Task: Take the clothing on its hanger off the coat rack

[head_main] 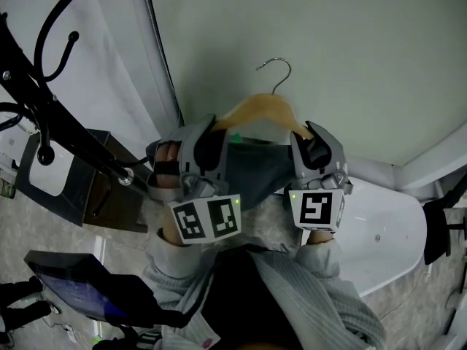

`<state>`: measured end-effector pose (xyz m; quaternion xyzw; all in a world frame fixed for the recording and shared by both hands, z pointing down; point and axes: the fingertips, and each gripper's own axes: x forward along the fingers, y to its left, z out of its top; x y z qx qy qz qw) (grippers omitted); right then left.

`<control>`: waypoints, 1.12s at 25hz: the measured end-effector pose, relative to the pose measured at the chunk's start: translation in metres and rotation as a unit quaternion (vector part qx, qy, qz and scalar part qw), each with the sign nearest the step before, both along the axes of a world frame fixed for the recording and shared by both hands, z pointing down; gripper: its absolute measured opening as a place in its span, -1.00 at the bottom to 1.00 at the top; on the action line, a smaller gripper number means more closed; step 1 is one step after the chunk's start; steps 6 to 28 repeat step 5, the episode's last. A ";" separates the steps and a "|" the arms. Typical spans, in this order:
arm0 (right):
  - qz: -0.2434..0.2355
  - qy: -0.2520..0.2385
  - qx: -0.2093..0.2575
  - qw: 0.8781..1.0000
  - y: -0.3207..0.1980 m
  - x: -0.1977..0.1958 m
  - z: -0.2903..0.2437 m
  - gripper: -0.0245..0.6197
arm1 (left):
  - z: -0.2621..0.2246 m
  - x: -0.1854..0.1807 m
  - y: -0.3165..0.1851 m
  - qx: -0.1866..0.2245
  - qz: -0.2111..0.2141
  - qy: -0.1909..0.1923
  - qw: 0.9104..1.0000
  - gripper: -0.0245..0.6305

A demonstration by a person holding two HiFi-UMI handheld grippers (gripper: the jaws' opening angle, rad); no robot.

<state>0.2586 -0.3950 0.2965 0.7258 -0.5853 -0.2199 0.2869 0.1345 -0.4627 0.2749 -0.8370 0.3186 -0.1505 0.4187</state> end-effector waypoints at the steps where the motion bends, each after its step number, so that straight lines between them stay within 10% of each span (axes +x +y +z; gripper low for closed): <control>1: 0.002 0.000 0.002 1.000 0.000 0.001 0.000 -0.59 | 0.000 0.001 -0.001 0.000 0.003 0.001 1.000 -0.58; 28: 0.013 -0.005 0.003 1.000 0.001 0.001 0.000 -0.59 | 0.001 0.003 -0.002 -0.002 0.014 -0.001 1.000 -0.58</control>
